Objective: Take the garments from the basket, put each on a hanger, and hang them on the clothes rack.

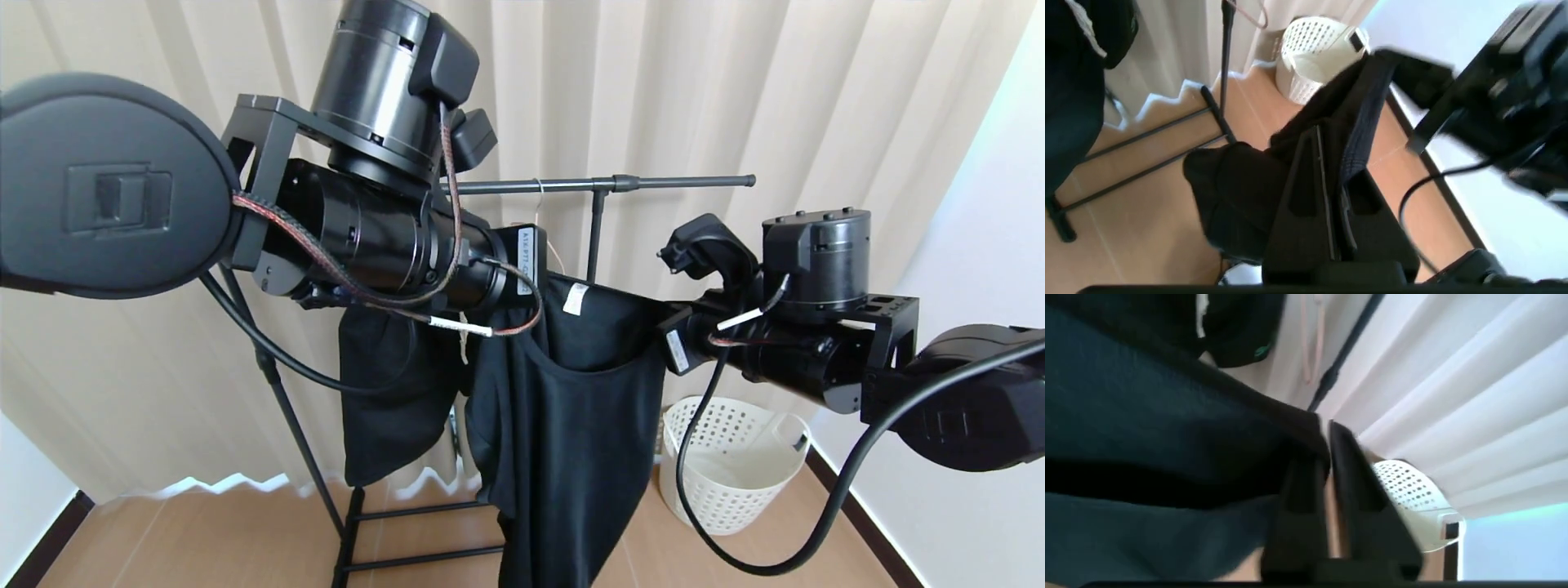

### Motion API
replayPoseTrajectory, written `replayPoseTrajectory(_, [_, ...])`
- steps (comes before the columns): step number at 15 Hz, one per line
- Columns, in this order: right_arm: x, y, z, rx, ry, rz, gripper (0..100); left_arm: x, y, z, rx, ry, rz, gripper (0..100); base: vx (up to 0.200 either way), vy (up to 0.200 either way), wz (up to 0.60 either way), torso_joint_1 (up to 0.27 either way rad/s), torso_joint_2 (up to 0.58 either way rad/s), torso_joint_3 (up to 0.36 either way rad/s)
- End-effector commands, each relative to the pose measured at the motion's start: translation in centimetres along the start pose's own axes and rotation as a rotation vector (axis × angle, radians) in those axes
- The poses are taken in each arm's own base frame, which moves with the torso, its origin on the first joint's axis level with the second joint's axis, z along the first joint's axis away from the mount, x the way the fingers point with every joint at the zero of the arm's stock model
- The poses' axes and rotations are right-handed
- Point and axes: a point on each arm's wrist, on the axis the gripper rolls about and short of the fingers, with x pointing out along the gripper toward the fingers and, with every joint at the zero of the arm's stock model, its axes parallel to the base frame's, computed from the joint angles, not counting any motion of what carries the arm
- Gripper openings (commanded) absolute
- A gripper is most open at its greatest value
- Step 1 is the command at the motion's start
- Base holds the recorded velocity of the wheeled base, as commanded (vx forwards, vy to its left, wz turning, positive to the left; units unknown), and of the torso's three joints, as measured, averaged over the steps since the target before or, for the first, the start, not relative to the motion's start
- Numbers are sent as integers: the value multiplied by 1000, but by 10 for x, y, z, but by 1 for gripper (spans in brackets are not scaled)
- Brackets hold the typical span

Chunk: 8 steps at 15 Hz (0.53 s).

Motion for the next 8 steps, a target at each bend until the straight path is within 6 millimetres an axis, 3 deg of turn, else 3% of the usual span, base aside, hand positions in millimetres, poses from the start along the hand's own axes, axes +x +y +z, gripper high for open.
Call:
replayPoseTrajectory(1, [0,-16,9,28,-30,-61,0,7,5,-13,25,53,19,0,0,0,0,0,0,0])
replayPoseTrajectory(4, [-9,-22,19,46,-60,-137,0,24,9,-29,70,123,45,0,0,0,0,0,0,0])
replayPoseTrajectory(5, [-11,-24,21,49,-65,-150,0,28,10,-34,91,142,50,100,0,0,0,0,0,0])
replayPoseTrajectory(8, [-11,-26,23,56,-65,-211,0,33,13,-46,152,168,48,100,0,0,0,0,0,0])
